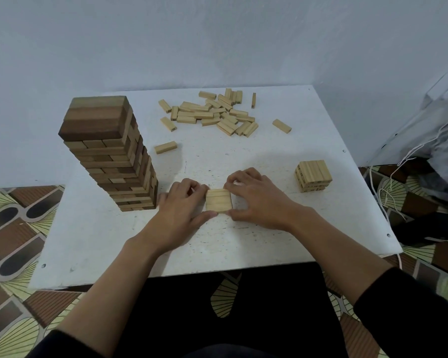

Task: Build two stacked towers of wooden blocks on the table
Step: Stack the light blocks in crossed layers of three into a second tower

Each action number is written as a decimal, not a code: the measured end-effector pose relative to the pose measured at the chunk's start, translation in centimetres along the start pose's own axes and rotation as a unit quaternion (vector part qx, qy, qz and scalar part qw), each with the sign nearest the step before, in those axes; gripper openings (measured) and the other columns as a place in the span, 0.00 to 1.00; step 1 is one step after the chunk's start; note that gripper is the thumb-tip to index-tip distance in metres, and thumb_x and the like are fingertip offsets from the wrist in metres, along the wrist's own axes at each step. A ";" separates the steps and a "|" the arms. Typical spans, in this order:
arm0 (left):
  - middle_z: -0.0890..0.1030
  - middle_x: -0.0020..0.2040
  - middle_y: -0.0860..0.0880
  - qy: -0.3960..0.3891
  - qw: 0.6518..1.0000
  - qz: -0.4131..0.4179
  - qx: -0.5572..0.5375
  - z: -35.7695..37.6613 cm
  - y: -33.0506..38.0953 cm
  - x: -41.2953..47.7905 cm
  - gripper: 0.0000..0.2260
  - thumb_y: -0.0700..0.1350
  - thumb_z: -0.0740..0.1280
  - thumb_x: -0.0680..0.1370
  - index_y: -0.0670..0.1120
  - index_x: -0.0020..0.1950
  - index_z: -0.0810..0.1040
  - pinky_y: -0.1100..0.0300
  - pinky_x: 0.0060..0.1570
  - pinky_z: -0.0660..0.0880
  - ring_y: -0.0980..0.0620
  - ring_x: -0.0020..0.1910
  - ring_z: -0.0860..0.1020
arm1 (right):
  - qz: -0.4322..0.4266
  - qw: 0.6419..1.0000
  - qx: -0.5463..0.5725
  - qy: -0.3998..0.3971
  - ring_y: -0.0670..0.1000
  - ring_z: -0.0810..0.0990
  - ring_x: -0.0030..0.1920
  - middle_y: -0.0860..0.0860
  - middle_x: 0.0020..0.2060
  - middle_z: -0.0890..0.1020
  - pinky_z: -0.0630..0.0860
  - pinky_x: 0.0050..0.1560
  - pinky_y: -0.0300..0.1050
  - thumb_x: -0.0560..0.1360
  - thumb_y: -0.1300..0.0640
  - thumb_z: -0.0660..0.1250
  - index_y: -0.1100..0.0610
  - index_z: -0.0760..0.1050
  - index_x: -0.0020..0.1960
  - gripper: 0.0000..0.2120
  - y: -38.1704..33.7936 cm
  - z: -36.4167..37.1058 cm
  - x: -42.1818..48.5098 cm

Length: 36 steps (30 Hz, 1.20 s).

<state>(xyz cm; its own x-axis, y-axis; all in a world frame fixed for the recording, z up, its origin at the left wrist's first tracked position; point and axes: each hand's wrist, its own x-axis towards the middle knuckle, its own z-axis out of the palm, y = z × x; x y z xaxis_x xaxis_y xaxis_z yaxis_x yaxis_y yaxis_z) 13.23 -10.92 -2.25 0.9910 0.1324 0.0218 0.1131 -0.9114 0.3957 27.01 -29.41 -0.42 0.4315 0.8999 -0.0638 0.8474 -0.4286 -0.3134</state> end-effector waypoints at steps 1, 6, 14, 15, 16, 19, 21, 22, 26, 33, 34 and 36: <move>0.68 0.60 0.54 -0.002 1.000 0.004 -0.004 0.1 0.1 0.0 0.28 0.69 0.54 0.77 0.53 0.69 0.71 0.47 0.60 0.67 0.53 0.60 0.66 | -0.002 1.000 0.003 0.001 0.47 0.60 0.67 0.45 0.66 0.68 0.67 0.65 0.51 0.77 0.39 0.65 0.53 0.70 0.70 0.27 0.0 -0.1 -0.2; 0.68 0.59 0.56 0.002 0.999 0.030 -0.031 -0.6 1.1 0.7 0.30 0.71 0.53 0.77 0.53 0.71 0.71 0.50 0.58 0.65 0.54 0.60 0.68 | -0.006 0.999 0.037 0.023 0.45 0.61 0.66 0.44 0.64 0.68 0.67 0.68 0.49 0.77 0.40 0.65 0.52 0.71 0.68 0.24 0.6 -1.6 -1.6; 0.71 0.58 0.56 0.048 0.994 0.099 -0.003 -2.5 4.4 4.1 0.29 0.72 0.55 0.77 0.55 0.69 0.73 0.52 0.57 0.64 0.56 0.58 0.69 | 0.019 0.994 0.066 0.083 0.40 0.58 0.68 0.40 0.64 0.67 0.63 0.69 0.42 0.77 0.42 0.67 0.54 0.70 0.73 0.28 3.0 -5.3 -4.5; 0.71 0.58 0.57 0.050 0.993 0.103 -0.004 -2.5 5.0 4.7 0.29 0.72 0.55 0.77 0.55 0.68 0.74 0.53 0.57 0.64 0.56 0.58 0.69 | 0.024 0.994 0.067 0.085 0.39 0.58 0.68 0.40 0.64 0.67 0.63 0.69 0.41 0.77 0.42 0.68 0.53 0.70 0.73 0.28 3.5 -5.8 -4.8; 0.71 0.58 0.57 0.053 0.993 0.108 -0.005 -2.5 5.5 5.3 0.29 0.72 0.55 0.76 0.55 0.68 0.74 0.53 0.57 0.63 0.56 0.58 0.69 | 0.029 0.993 0.069 0.088 0.40 0.58 0.68 0.39 0.64 0.67 0.63 0.68 0.41 0.77 0.43 0.68 0.53 0.70 0.73 0.28 4.1 -6.1 -5.0; 0.71 0.57 0.57 0.058 0.991 0.121 -0.005 -2.1 7.5 7.4 0.28 0.73 0.55 0.76 0.56 0.67 0.74 0.53 0.57 0.62 0.56 0.57 0.69 | 0.043 0.991 0.077 0.095 0.42 0.59 0.68 0.39 0.63 0.67 0.63 0.68 0.42 0.76 0.45 0.71 0.53 0.71 0.72 0.27 6.1 -7.5 -6.0; 0.71 0.56 0.58 0.062 0.990 0.124 -0.010 -1.8 8.7 8.7 0.28 0.73 0.55 0.75 0.57 0.66 0.74 0.52 0.57 0.62 0.56 0.57 0.69 | 0.055 0.990 0.080 0.098 0.44 0.60 0.68 0.40 0.63 0.68 0.63 0.67 0.41 0.76 0.46 0.71 0.53 0.71 0.71 0.26 7.5 -8.2 -6.6; 0.71 0.55 0.58 0.065 0.990 0.125 -0.015 -1.5 9.4 9.4 0.28 0.73 0.55 0.75 0.57 0.65 0.74 0.51 0.58 0.62 0.57 0.57 0.69 | 0.062 0.989 0.083 0.101 0.44 0.61 0.68 0.40 0.63 0.68 0.62 0.66 0.40 0.76 0.47 0.72 0.53 0.72 0.71 0.26 8.2 -8.5 -6.9; 0.71 0.54 0.58 0.064 0.990 0.123 -0.032 -0.2 11.8 11.3 0.28 0.72 0.59 0.74 0.56 0.64 0.76 0.50 0.58 0.62 0.56 0.56 0.70 | 0.086 0.984 0.115 0.107 0.43 0.62 0.67 0.39 0.61 0.70 0.61 0.64 0.36 0.75 0.45 0.72 0.51 0.73 0.70 0.26 11.1 -8.7 -8.3; 0.71 0.53 0.56 0.076 0.989 0.108 -0.060 2.3 13.8 13.0 0.27 0.70 0.64 0.72 0.56 0.64 0.77 0.51 0.57 0.60 0.55 0.56 0.70 | 0.106 0.980 0.151 0.080 0.39 0.60 0.68 0.38 0.60 0.72 0.61 0.62 0.33 0.74 0.48 0.74 0.47 0.74 0.68 0.24 14.4 -8.6 -9.3; 0.71 0.54 0.56 0.076 0.990 0.103 -0.063 2.6 13.9 13.1 0.27 0.70 0.65 0.72 0.56 0.64 0.77 0.51 0.58 0.60 0.56 0.56 0.69 | 0.109 0.980 0.152 0.073 0.39 0.60 0.68 0.38 0.61 0.71 0.61 0.63 0.34 0.74 0.48 0.74 0.47 0.74 0.69 0.25 14.7 -8.6 -9.3; 0.70 0.54 0.57 0.080 0.990 0.096 -0.068 3.0 14.1 13.3 0.25 0.70 0.67 0.72 0.57 0.62 0.77 0.51 0.59 0.60 0.57 0.57 0.68 | 0.108 0.981 0.152 0.060 0.39 0.60 0.68 0.38 0.61 0.71 0.62 0.63 0.36 0.74 0.47 0.73 0.47 0.73 0.70 0.26 15.4 -8.6 -9.3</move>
<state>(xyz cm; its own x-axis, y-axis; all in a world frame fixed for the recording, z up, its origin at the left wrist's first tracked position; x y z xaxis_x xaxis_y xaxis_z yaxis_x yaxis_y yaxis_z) 28.17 -23.17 0.90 0.9679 0.0325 0.2491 -0.0970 -0.8663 0.4901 38.64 -45.09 3.47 0.6390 0.7674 -0.0533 0.6094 -0.5473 -0.5737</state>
